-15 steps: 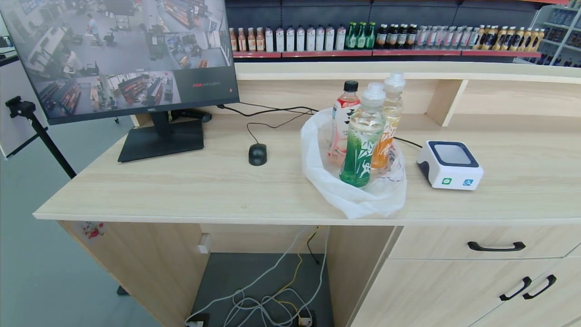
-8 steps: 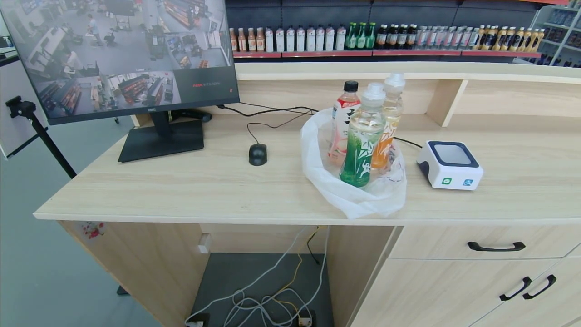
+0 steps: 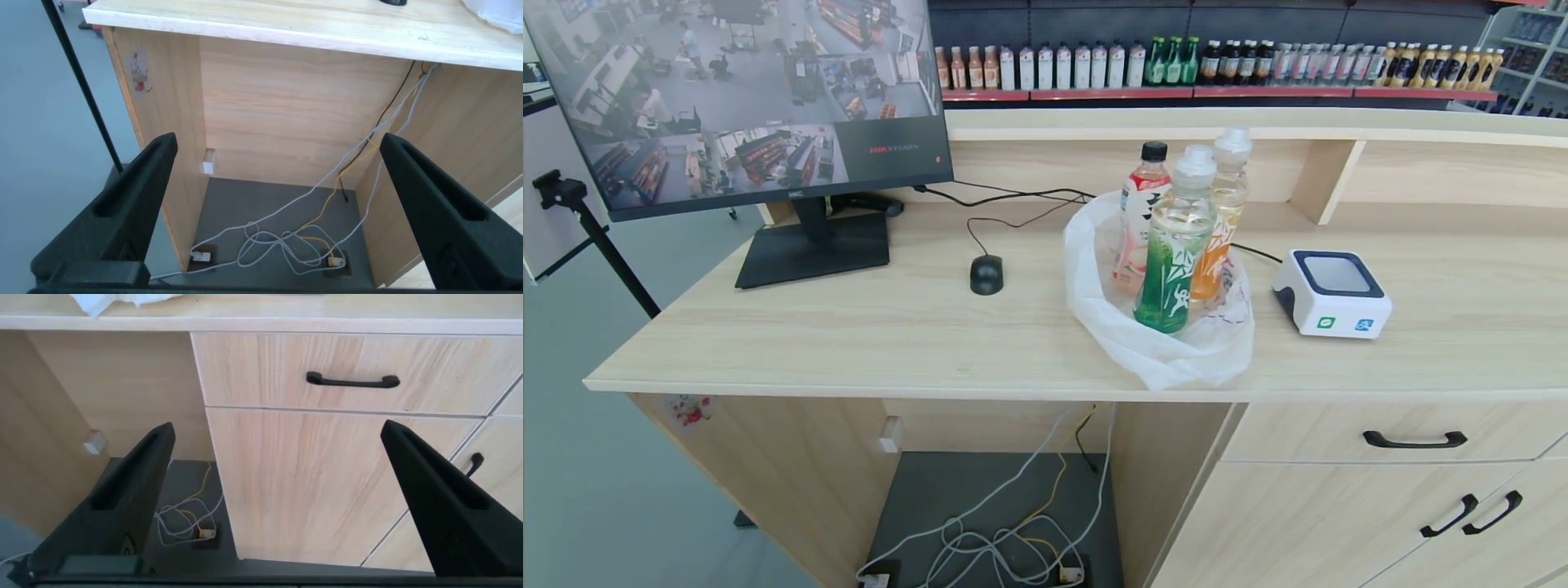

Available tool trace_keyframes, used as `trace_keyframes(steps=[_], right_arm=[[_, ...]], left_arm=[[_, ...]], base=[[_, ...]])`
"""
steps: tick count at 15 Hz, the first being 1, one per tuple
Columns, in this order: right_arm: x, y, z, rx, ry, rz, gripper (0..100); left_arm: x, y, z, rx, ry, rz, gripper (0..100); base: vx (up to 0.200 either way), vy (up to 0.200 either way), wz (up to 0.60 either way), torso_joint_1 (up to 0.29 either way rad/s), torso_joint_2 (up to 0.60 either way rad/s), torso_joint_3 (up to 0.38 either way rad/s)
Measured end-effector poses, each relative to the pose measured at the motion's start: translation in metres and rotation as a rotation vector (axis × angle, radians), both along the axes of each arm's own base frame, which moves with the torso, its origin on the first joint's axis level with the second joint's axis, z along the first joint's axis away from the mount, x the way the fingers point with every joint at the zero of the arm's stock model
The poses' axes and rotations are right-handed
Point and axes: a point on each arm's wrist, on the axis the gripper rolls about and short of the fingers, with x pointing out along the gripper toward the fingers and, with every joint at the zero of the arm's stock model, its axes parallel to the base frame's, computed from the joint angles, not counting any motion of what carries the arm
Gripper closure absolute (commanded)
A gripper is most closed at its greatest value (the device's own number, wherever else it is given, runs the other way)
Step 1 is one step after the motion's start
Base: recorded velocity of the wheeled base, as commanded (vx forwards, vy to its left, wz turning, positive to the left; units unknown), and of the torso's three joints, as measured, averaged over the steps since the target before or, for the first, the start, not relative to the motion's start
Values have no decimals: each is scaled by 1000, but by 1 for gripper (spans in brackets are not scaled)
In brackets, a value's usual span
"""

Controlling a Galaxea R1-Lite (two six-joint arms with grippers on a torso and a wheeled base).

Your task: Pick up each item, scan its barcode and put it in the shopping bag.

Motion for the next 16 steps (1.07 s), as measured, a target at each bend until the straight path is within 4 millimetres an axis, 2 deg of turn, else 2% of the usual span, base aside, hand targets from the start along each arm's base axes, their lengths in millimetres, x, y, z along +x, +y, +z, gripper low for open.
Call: trace_keyframes(steps=[4, 16], right_arm=[[0, 0, 0, 0, -3, 0, 0], [0, 0, 0, -1, -4, -1, 0]], left_arm=[[0, 0, 0, 0, 0, 0, 0], [0, 0, 0, -5, 0, 0, 0]], base=[[0, 0, 0, 0, 0, 0], [0, -200, 0, 5, 3, 2]])
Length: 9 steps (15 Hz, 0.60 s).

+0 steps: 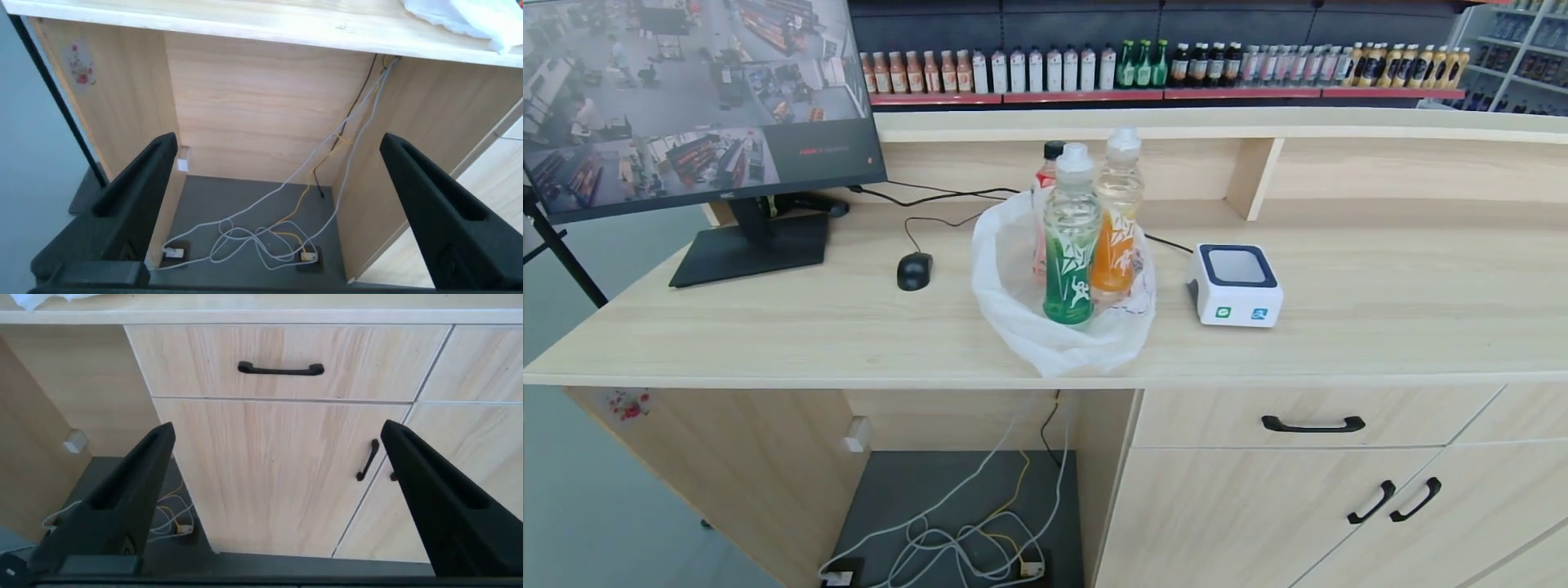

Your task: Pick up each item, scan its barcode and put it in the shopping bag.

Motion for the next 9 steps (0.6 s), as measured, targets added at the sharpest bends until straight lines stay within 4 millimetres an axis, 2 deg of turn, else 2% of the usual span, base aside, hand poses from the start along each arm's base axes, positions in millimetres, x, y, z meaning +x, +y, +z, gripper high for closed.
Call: trace_keyframes(steps=[9], right_arm=[[0, 0, 0, 1, 1, 0, 0]], left_arm=[[0, 0, 0, -3, 0, 0, 0]], base=[[0, -200, 0, 3, 2, 3]])
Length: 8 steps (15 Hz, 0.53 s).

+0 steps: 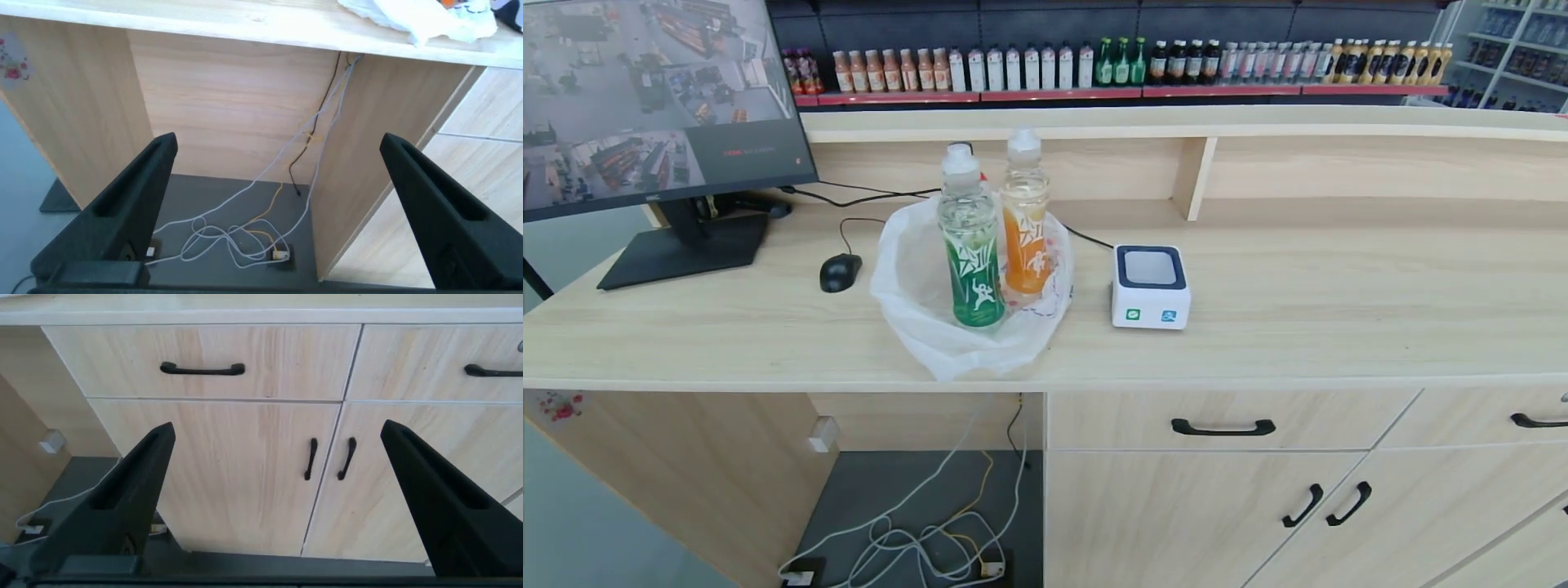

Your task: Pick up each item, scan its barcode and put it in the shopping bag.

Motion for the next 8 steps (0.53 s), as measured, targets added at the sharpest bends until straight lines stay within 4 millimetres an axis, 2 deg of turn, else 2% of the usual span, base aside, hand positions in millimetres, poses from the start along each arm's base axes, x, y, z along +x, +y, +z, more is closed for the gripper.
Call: trace_keyframes(steps=[3, 8], right_arm=[[0, 0, 0, 0, 0, 0, 0], [0, 0, 0, -1, -2, 0, 0]], left_arm=[[0, 0, 0, 1, 0, 0, 0], [0, 0, 0, 2, 0, -1, 0]], base=[[0, -200, 0, 5, 7, 2], [0, 0, 0, 0, 0, 0]])
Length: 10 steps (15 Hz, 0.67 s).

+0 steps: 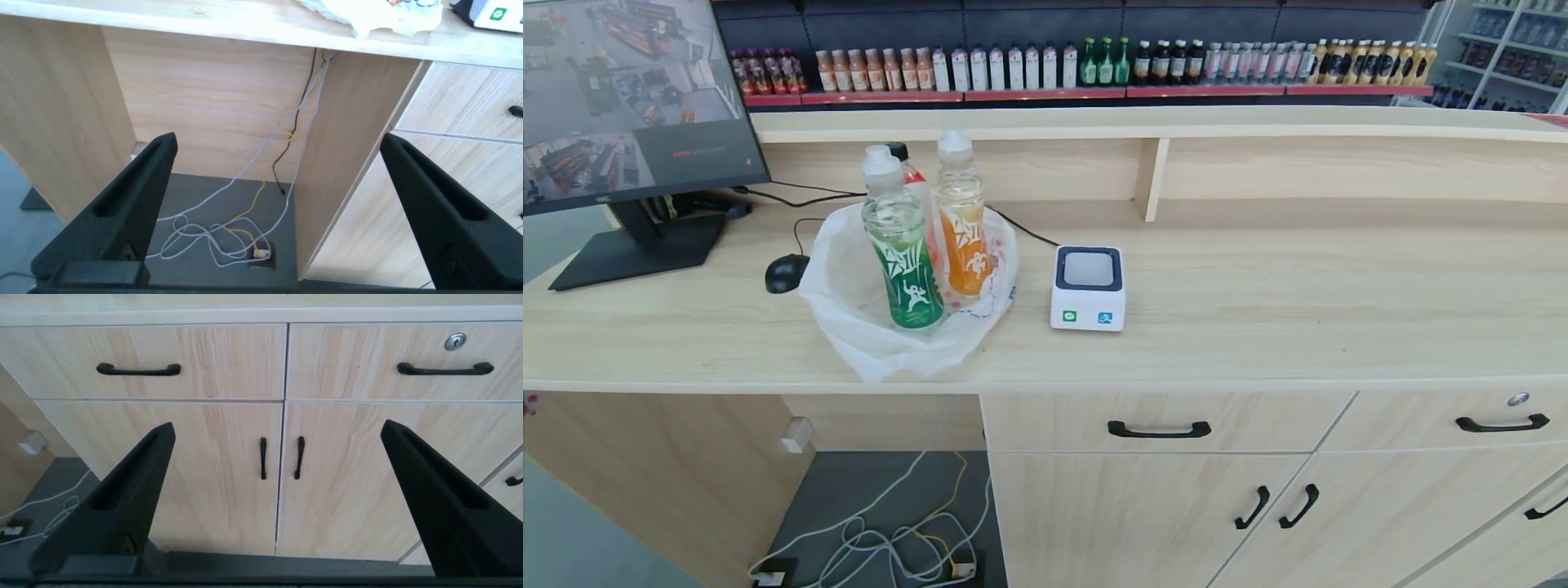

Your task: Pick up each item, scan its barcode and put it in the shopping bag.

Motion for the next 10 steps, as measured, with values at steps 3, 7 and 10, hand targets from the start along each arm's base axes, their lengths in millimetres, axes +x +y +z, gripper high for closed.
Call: trace_keyframes(steps=[3, 7, 10], right_arm=[[0, 0, 0, 1, 2, 0, 0], [0, 0, 0, 0, 3, 1, 0], [0, 0, 0, 1, 3, 1, 0]], left_arm=[[0, 0, 0, 1, 0, 2, 0], [0, 0, 0, 0, 0, 1, 0], [0, 0, 0, -1, -1, 1, 0]], base=[[0, 0, 0, 0, 0, 0], [0, 0, 0, 0, 0, 0], [0, 0, 0, 0, 0, 0]])
